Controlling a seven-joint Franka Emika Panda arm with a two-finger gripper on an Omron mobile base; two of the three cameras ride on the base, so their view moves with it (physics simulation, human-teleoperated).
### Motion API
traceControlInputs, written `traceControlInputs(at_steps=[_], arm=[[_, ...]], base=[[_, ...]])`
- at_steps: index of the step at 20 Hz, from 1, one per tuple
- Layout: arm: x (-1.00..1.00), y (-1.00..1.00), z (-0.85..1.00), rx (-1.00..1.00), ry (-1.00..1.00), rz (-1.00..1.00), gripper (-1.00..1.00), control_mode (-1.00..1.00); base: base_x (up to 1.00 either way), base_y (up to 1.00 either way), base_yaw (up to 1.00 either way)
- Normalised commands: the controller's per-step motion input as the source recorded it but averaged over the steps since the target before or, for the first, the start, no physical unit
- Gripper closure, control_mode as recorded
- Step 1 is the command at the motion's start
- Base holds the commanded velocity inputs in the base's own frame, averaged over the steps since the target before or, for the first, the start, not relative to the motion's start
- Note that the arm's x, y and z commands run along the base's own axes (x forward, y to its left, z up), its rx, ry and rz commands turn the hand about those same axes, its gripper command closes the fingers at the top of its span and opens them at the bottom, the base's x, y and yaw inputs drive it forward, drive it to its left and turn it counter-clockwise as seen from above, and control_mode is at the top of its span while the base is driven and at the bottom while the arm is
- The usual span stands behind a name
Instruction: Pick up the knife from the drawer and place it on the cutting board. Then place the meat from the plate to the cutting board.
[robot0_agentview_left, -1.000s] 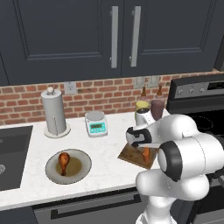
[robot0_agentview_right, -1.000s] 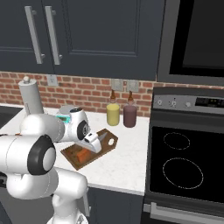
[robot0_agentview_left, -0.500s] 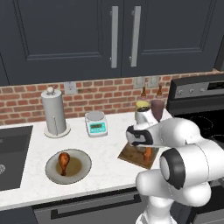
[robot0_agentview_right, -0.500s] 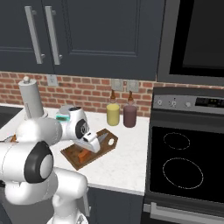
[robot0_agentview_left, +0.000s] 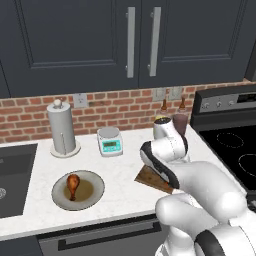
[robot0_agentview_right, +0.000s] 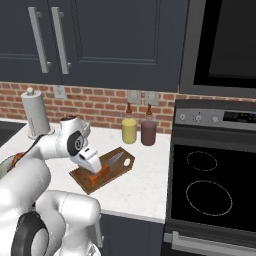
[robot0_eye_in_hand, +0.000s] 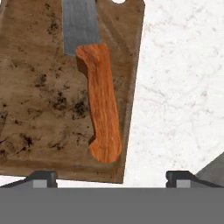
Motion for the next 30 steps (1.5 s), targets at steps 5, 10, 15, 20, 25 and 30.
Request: traceControlInputs(at_steps=[5, 10, 15, 20, 25, 30], arm=[[-0.50, 0.85, 0.37, 0.00, -0.05, 0.01, -1.00, -1.00], [-0.29, 0.99, 0.20, 0.00, -0.02, 0.12, -1.00, -1.00], [-0.06, 0.97, 0.22, 0.00, -0.01, 0.19, -1.00, -1.00], [0.00, 0.92, 0.22, -0.04, 0.00, 0.19, -1.00, -1.00], [0.28, 1.00, 0.17, -0.04, 0.07, 0.14, -1.00, -1.00], [0.32, 0.88, 0.07, -0.06, 0.05, 0.12, -1.00, -1.00]], base=[[0.00, 0.00, 0.00], [0.00, 0.00, 0.00], [0.00, 0.00, 0.00], [0.00, 0.00, 0.00], [0.00, 0.00, 0.00], [0.00, 0.00, 0.00]])
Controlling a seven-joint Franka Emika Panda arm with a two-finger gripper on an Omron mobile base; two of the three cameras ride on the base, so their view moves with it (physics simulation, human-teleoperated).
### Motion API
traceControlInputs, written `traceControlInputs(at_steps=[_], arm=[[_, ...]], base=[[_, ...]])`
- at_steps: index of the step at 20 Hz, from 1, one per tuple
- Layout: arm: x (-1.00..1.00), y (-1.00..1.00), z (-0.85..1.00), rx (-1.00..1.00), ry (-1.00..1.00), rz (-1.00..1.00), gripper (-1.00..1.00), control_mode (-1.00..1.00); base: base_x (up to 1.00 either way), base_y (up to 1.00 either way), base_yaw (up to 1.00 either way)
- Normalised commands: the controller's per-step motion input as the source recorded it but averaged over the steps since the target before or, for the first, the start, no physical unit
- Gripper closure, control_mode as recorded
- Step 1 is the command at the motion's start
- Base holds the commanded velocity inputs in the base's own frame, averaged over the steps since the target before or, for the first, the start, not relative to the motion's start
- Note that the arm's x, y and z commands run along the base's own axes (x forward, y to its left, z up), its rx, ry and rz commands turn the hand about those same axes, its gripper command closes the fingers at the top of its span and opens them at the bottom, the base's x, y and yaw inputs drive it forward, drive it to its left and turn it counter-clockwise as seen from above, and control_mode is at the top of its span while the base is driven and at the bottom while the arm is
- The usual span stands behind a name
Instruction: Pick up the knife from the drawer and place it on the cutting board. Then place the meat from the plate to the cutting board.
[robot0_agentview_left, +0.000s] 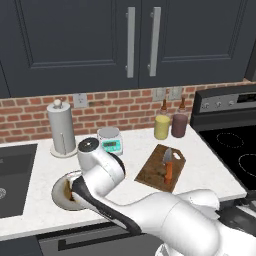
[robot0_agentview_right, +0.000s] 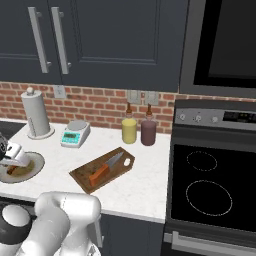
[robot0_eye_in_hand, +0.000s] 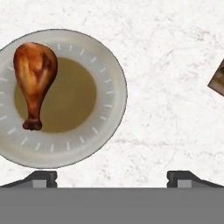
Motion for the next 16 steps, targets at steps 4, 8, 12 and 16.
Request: traceControlInputs(at_steps=[4, 8, 12, 16], arm=[[0.44, 0.50, 0.00, 0.00, 0.08, 0.03, -1.00, -1.00], [0.28, 0.40, -0.04, 0.00, 0.01, 0.00, -1.00, -1.00], [0.21, 0.21, -0.16, 0.00, 0.00, 0.00, -1.00, -1.00], [0.18, 0.22, -0.26, 0.00, 0.00, 0.00, -1.00, -1.00]], base=[[0.00, 0.00, 0.00], [0.00, 0.00, 0.00], [0.00, 0.00, 0.00], [0.00, 0.00, 0.00]])
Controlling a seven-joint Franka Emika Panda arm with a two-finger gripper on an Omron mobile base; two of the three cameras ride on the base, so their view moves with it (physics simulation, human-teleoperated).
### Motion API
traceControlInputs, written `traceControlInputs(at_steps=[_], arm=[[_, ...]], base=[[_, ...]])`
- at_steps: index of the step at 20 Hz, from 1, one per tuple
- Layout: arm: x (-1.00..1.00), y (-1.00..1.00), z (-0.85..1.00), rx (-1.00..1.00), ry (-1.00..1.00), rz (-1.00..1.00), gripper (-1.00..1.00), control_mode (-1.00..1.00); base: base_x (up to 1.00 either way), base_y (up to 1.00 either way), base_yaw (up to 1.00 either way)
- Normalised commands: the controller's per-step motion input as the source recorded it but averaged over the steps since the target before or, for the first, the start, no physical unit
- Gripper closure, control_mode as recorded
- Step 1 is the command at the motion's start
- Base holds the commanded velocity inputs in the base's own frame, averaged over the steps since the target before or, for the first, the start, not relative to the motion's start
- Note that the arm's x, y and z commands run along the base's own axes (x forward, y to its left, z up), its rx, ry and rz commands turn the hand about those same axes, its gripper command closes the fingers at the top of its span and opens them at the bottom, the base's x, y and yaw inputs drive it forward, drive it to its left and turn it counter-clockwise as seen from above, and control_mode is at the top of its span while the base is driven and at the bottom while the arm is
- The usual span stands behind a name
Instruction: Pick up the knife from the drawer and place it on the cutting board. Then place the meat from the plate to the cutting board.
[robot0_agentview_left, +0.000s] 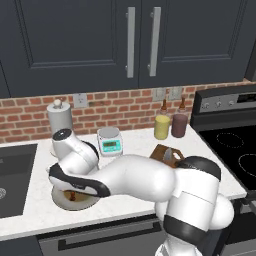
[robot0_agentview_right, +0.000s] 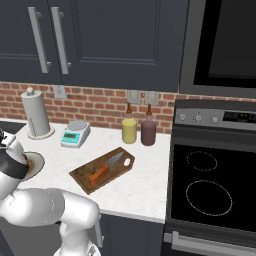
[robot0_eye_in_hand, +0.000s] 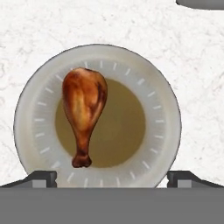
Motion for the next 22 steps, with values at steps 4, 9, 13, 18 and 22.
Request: traceControlInputs(at_steps=[4, 9, 13, 18, 22], arm=[[0.18, 0.04, -0.29, 0.00, 0.00, 0.00, -1.00, -1.00], [0.23, 0.04, -0.19, 0.00, 0.00, 0.00, -1.00, -1.00], [0.14, 0.04, -0.03, 0.00, 0.00, 0.00, -1.00, -1.00], [0.17, 0.02, -0.01, 0.00, 0.00, -0.01, -1.00, -1.00], [0.04, 0.04, -0.14, 0.00, 0.00, 0.00, -1.00, -1.00]], base=[[0.00, 0.00, 0.00], [0.00, 0.00, 0.00], [0.00, 0.00, 0.00], [0.00, 0.00, 0.00], [0.00, 0.00, 0.00]])
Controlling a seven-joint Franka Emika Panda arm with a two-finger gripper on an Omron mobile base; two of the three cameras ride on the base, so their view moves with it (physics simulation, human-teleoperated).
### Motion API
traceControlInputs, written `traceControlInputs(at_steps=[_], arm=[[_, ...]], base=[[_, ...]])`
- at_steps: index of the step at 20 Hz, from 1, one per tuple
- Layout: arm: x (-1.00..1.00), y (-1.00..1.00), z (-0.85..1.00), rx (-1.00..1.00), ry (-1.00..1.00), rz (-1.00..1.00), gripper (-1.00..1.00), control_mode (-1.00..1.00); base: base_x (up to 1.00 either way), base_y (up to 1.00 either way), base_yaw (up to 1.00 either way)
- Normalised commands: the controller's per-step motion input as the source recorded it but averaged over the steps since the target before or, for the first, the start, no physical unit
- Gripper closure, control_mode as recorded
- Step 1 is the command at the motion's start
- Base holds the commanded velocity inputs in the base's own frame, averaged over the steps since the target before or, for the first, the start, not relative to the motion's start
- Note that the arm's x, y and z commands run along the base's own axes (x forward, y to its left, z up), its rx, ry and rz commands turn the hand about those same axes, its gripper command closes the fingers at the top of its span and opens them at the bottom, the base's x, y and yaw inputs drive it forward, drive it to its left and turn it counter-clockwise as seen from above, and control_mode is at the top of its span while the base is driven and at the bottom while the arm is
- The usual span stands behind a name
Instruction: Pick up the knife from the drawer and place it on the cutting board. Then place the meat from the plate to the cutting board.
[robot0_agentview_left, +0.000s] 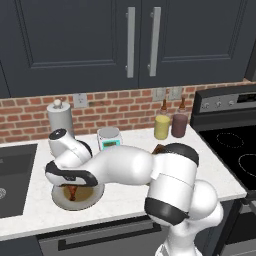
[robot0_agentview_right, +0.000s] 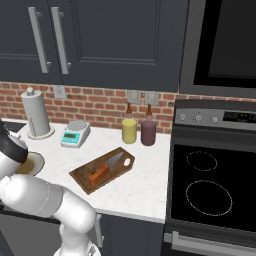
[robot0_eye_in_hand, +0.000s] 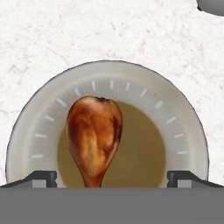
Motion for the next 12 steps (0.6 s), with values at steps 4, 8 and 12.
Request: traceControlInputs(at_steps=[4, 8, 12], arm=[[0.00, 0.00, -0.27, 0.00, 0.00, 0.00, -1.00, -1.00], [0.08, 0.01, -0.24, 0.00, 0.00, 0.00, -1.00, -1.00], [0.14, 0.00, -0.16, 0.00, -0.02, 0.00, -1.00, -1.00]], base=[[0.00, 0.00, 0.00], [0.00, 0.00, 0.00], [0.00, 0.00, 0.00]])
